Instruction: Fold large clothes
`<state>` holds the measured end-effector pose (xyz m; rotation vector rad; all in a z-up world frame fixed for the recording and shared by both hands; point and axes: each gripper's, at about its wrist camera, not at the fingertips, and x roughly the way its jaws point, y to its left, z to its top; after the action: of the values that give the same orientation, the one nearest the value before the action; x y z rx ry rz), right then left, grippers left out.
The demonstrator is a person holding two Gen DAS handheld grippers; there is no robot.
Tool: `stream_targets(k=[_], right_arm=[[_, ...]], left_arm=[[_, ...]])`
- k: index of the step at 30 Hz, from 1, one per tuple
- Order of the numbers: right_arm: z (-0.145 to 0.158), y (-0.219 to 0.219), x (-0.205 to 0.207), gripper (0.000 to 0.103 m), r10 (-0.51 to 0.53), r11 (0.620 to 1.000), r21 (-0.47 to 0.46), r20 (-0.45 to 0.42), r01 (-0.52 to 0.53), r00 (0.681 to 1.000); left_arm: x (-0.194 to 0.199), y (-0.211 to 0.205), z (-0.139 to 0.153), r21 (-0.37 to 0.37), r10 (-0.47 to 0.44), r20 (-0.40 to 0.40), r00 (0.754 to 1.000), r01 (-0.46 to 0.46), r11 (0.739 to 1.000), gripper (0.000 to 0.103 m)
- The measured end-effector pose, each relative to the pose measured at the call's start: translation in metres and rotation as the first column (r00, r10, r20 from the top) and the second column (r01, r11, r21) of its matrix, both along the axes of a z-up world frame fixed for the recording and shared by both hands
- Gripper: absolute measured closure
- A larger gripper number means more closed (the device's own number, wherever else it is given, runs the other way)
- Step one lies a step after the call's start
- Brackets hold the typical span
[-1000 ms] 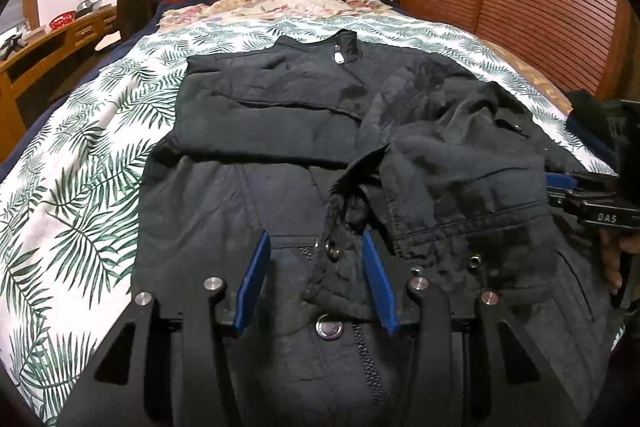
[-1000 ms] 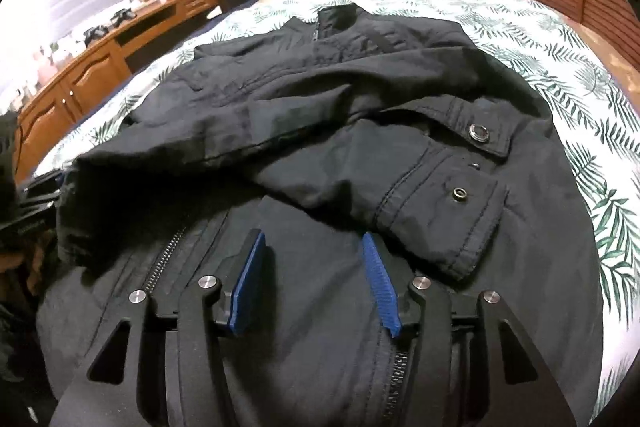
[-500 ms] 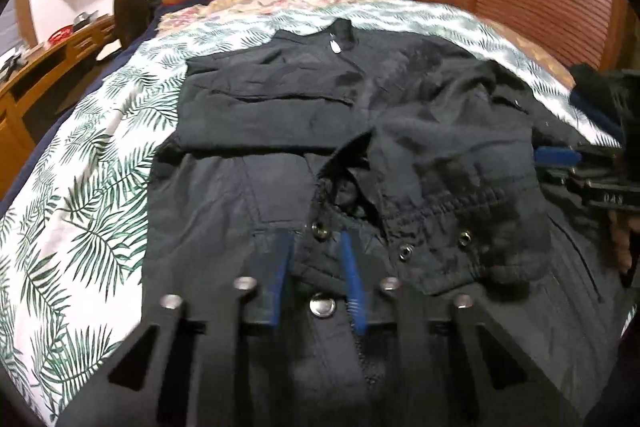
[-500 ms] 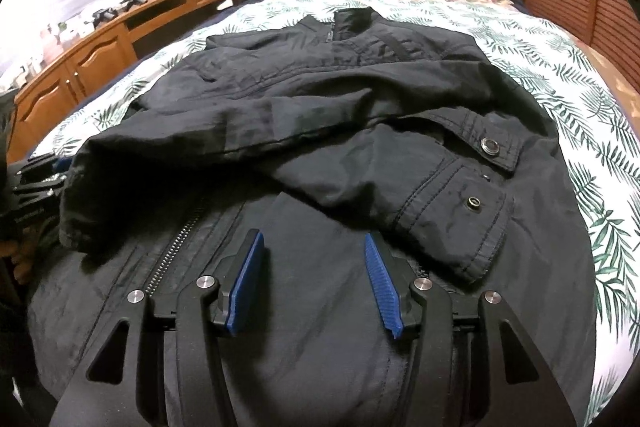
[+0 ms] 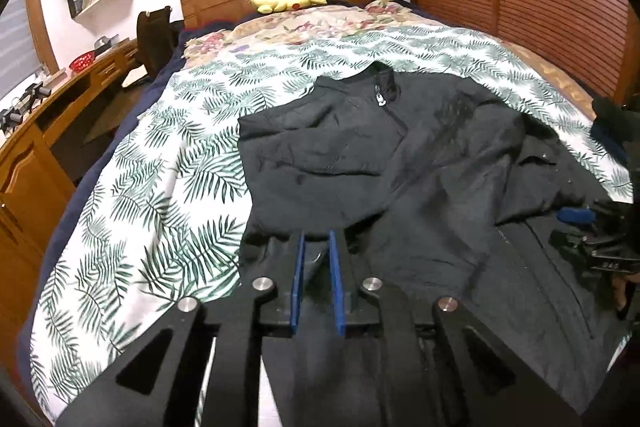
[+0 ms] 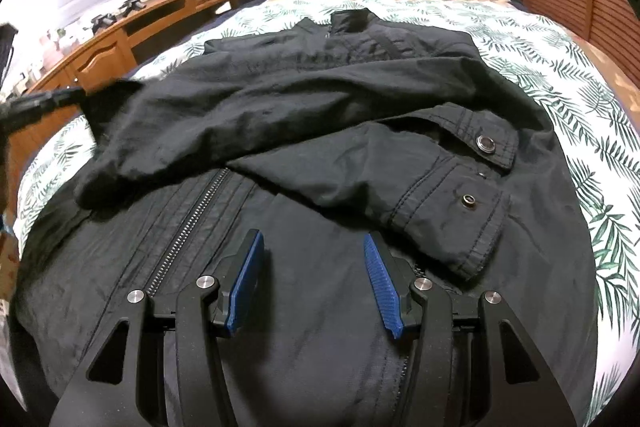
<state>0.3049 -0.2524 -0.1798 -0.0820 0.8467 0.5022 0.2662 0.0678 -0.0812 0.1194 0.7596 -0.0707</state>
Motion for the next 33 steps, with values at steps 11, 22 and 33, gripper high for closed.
stream_targets(k=[11,22,33], right_arm=[[0.001,0.004,-0.004,0.05,0.005,1.0,-0.014,0.013,-0.005,1.0],[0.005,-0.001,-0.005,0.05,0.002,1.0,0.009,0.021,-0.003,1.0],[0.026,-0.014,-0.006,0.05,0.002,1.0,0.012,0.058,-0.002,0.998]], left_arm=[[-0.028,-0.032,-0.011,-0.083,-0.102,-0.01,0.995,0.101,0.991,0.07],[-0.029,-0.064,-0.064,-0.1,-0.117,-0.076,0.99,0.109,0.989,0.065],[-0.036,-0.055,-0.087,-0.143,-0.072,-0.047,0.996,0.064,0.988,0.065]])
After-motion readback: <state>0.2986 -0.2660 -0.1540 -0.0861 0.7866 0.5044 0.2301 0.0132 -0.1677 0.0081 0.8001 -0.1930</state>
